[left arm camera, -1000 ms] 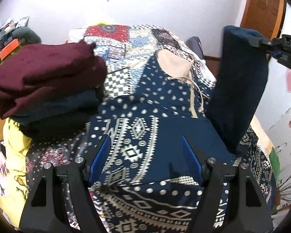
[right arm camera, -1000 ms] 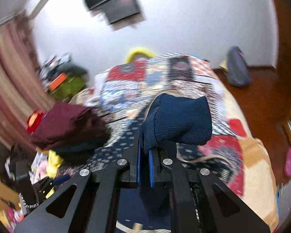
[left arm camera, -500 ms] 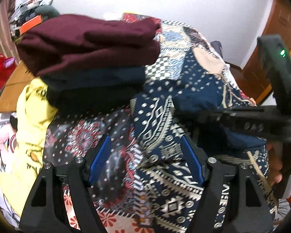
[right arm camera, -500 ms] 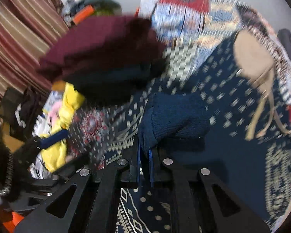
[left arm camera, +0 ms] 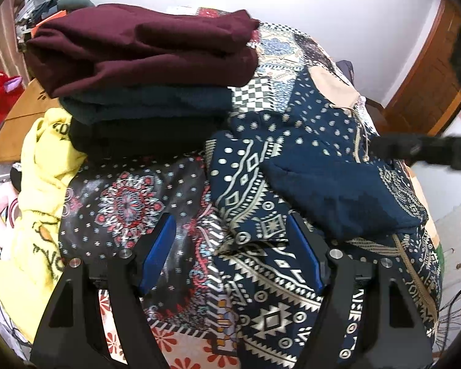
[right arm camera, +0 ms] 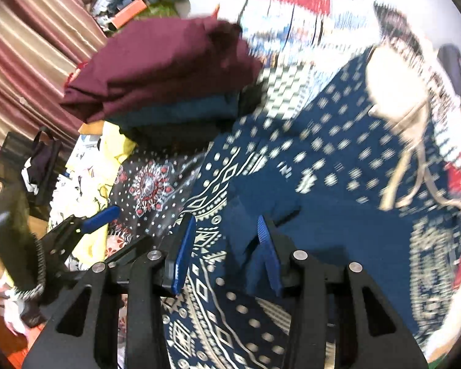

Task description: Fold large clothes

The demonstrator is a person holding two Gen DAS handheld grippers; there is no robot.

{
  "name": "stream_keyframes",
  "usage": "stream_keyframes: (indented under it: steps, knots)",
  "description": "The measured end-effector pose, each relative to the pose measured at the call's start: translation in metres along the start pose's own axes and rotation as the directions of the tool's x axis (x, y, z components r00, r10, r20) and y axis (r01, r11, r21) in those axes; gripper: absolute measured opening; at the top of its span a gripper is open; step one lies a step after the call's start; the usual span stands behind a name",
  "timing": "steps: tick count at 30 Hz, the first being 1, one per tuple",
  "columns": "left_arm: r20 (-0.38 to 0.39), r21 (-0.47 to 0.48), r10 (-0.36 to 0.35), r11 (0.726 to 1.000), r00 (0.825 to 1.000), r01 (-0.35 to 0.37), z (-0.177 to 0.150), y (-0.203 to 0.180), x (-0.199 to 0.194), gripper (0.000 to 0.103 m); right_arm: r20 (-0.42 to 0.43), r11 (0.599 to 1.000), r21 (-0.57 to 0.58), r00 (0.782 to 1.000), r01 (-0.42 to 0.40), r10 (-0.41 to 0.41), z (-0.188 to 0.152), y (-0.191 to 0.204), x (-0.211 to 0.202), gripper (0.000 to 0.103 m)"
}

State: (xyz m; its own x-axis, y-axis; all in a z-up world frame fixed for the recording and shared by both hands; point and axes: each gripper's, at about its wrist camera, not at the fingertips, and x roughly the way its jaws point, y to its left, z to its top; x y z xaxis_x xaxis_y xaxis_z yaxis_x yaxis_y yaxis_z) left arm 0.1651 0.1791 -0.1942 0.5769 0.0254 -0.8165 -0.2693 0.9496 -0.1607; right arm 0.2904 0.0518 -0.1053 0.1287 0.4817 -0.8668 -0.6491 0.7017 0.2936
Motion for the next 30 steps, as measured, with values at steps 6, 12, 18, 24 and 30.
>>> stream_keyframes:
  steps: [6,12,18,24,30]
  knots:
    - [-0.012,0.065,-0.029,0.997,1.000,0.029,0.006,-0.031,0.008,0.073,0.133,0.989,-0.007,0.980,0.148,-0.145,-0.016,-0.033,-0.054,0.055]
    - [-0.049,0.188,-0.025,0.982,0.999,0.033,0.019,-0.078,0.031,0.073,0.116,0.958,0.097,0.952,0.271,-0.282,-0.046,-0.097,-0.080,0.055]
    - [-0.076,0.303,0.076,0.952,0.994,-0.050,0.021,-0.108,0.068,0.073,0.048,0.906,0.232,0.926,0.355,-0.375,-0.086,-0.166,-0.090,0.055]
    - [-0.091,0.330,0.161,0.936,0.983,-0.123,0.019,-0.105,0.096,0.073,-0.047,0.854,0.356,0.920,0.380,-0.389,-0.128,-0.216,-0.069,0.055]
    - [-0.107,0.241,0.061,0.970,0.992,-0.034,0.026,-0.079,0.085,0.052,-0.089,0.834,0.452,0.947,0.315,-0.309,-0.153,-0.241,-0.042,0.055]
